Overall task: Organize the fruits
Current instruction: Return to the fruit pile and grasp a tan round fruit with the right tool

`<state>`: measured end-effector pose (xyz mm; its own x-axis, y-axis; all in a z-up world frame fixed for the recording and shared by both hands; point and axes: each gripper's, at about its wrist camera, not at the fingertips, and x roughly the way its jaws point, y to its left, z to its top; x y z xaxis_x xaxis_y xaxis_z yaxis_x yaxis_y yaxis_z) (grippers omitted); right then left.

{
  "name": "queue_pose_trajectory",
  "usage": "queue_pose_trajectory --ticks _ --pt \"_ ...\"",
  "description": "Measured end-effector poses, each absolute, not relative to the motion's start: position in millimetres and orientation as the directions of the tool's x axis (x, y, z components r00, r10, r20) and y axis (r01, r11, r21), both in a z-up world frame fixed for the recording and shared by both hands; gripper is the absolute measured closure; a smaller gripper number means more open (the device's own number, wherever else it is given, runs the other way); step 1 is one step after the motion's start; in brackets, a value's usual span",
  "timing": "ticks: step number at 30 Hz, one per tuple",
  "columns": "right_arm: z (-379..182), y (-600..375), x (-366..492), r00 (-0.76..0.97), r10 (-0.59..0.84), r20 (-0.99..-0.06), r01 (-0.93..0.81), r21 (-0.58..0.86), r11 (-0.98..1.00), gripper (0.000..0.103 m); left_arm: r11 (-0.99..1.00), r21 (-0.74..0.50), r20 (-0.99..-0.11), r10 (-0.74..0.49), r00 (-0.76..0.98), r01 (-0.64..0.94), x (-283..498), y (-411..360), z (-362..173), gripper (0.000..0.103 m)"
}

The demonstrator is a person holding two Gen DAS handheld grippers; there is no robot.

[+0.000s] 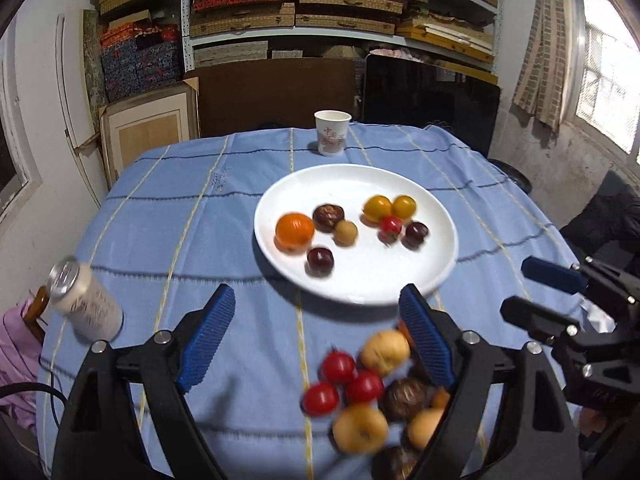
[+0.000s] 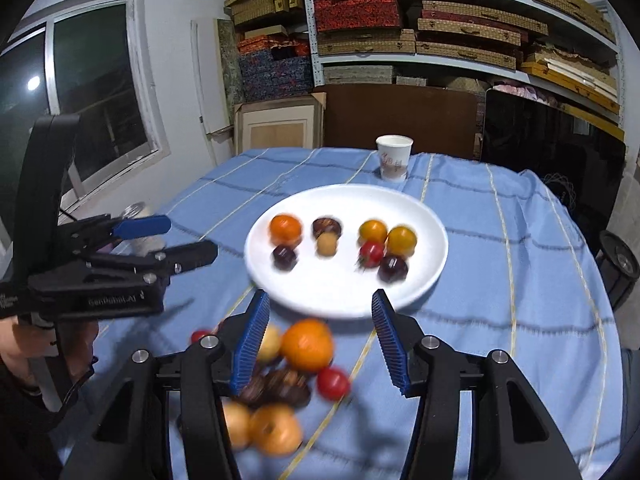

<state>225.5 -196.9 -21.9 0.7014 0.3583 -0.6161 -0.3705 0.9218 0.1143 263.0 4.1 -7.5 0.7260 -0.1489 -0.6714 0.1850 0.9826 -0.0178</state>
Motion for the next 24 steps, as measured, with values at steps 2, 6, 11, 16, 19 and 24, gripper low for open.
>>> queue_pose_trajectory --ticks 2,6,11,16,19,24 --pt "-28 -194 199 0.684 0.371 -0.628 -0.382 0.124 0.916 0.049 0.980 -0.013 -0.673 -0.154 0.724 0.197 236 8 -10 0.017" --pt "-51 -185 160 0.652 0.372 -0.661 -0.395 0.124 0.910 0.049 0.982 0.010 -0.683 -0.132 0.718 0.190 194 19 -24 0.016" --pt "-76 -177 141 0.629 0.365 -0.686 -0.371 0.147 0.917 0.049 0.984 -0.037 -0.726 -0.145 0.672 0.172 166 30 -54 0.016" --pt "-85 -167 141 0.640 0.321 -0.698 -0.356 0.101 0.929 0.049 0.986 -0.028 -0.741 -0.131 0.659 0.164 152 29 -70 0.016" --pt "-89 -173 158 0.642 0.260 -0.721 -0.293 0.083 0.953 0.049 0.986 -0.052 -0.739 -0.144 0.658 0.158 150 33 -68 0.016" --pt "-101 -175 175 0.610 0.201 -0.766 -0.258 0.048 0.965 0.050 0.984 -0.066 -0.738 -0.158 0.657 0.163 150 32 -65 0.016"
